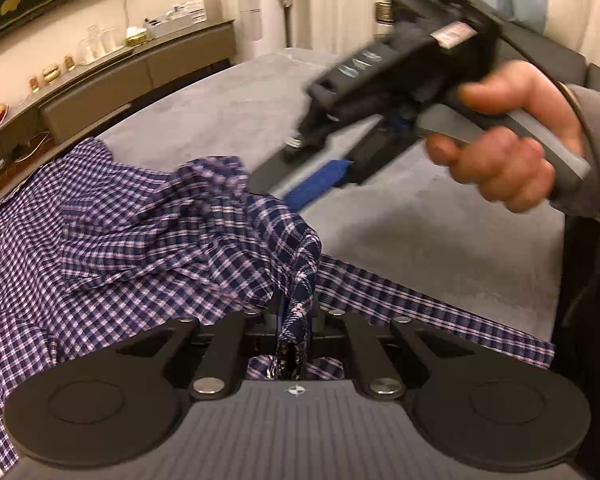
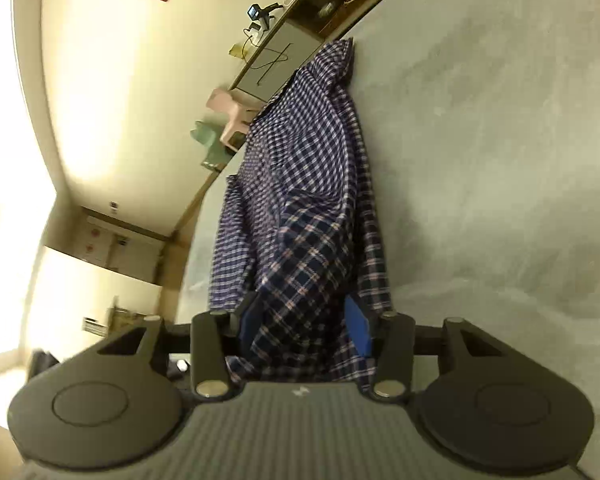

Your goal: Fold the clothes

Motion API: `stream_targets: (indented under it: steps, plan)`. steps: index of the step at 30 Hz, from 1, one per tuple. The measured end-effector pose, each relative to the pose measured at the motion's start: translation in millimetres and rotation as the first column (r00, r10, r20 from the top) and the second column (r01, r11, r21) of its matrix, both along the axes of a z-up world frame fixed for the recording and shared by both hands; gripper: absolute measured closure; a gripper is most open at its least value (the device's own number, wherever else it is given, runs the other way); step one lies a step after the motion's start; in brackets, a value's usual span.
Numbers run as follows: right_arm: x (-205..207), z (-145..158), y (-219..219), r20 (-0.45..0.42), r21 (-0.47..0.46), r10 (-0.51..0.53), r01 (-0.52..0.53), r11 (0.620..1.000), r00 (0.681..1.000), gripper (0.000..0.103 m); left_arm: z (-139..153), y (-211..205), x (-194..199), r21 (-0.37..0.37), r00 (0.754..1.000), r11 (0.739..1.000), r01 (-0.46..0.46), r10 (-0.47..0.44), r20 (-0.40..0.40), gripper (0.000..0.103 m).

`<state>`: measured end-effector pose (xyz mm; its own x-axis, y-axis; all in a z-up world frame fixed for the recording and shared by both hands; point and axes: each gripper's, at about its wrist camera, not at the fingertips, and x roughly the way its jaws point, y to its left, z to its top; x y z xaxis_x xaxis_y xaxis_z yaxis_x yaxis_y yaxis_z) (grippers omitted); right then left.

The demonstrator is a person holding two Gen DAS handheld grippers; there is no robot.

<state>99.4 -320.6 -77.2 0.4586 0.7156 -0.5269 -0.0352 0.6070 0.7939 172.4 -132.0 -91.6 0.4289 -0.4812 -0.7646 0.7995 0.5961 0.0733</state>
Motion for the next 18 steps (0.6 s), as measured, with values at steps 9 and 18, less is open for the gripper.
stream_targets:
  steps: [9,18]
  plan:
    - [3,-9,30,-0.035,-0.034,0.050,-0.052,0.998,0.998,0.043,17,14,-43,-0.082,1.000,0.996,-0.021,0.019,-0.025,0.018]
    - [-31,6,57,0.002,-0.272,0.121,-0.116,0.955,0.993,0.043,21,99,84,-0.342,0.825,0.759,-0.555,0.450,-0.341,0.016]
